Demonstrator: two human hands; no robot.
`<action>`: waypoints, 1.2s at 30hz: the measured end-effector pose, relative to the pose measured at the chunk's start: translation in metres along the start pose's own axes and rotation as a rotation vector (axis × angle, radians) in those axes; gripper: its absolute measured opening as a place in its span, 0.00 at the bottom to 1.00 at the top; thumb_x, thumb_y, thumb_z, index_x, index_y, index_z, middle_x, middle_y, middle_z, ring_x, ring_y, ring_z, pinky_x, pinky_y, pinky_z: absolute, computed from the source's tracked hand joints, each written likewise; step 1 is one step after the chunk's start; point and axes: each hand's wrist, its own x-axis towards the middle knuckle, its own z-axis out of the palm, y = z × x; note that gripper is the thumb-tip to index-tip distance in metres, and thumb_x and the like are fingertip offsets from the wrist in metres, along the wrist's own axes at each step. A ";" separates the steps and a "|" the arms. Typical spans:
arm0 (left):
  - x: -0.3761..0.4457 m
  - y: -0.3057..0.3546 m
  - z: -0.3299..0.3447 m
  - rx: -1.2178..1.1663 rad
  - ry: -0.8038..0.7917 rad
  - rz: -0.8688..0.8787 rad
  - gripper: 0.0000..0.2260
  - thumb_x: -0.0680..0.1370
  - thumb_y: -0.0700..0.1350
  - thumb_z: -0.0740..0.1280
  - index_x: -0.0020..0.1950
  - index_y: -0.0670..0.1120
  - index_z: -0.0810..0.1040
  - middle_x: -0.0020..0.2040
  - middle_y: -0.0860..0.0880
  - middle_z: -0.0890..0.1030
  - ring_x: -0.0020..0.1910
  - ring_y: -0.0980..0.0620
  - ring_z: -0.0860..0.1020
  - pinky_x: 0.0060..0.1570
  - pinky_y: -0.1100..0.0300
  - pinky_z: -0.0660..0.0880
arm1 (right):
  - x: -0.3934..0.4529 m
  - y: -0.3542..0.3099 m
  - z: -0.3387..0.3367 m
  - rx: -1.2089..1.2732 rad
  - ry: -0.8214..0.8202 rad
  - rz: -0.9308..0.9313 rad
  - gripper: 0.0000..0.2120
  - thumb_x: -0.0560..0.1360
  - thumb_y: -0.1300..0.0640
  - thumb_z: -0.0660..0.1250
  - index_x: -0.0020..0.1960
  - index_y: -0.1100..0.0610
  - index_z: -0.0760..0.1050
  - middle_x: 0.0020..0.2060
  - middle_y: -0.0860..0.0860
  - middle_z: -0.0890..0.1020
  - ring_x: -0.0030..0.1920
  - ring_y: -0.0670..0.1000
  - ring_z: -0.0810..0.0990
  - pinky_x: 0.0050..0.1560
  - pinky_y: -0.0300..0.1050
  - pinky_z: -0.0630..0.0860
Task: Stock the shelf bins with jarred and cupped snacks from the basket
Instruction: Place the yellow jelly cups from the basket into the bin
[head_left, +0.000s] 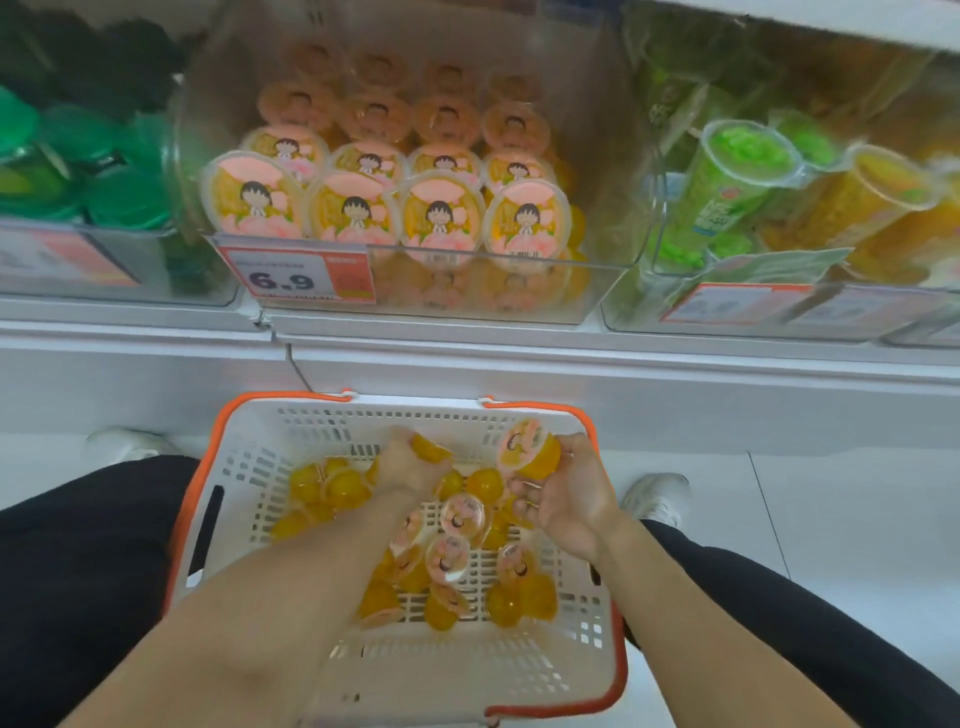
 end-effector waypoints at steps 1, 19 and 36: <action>-0.004 0.003 -0.011 -0.064 -0.054 0.039 0.16 0.69 0.47 0.80 0.44 0.48 0.73 0.41 0.50 0.79 0.46 0.50 0.78 0.46 0.57 0.76 | -0.006 -0.007 0.005 0.009 -0.047 0.000 0.23 0.78 0.50 0.51 0.55 0.62 0.78 0.38 0.58 0.81 0.33 0.52 0.74 0.37 0.45 0.70; -0.155 0.112 -0.200 -0.530 -0.694 0.267 0.17 0.79 0.56 0.60 0.49 0.42 0.77 0.39 0.40 0.77 0.31 0.46 0.72 0.26 0.61 0.62 | -0.107 -0.057 0.095 0.075 -0.637 -0.263 0.18 0.81 0.49 0.57 0.59 0.57 0.81 0.51 0.57 0.81 0.36 0.51 0.77 0.31 0.40 0.74; -0.131 0.123 -0.219 -0.830 -0.112 0.313 0.14 0.80 0.47 0.58 0.38 0.47 0.76 0.25 0.50 0.76 0.28 0.50 0.70 0.20 0.67 0.64 | -0.110 -0.128 0.180 -0.255 -0.153 -0.878 0.20 0.73 0.58 0.74 0.62 0.62 0.74 0.53 0.58 0.83 0.41 0.57 0.85 0.48 0.53 0.82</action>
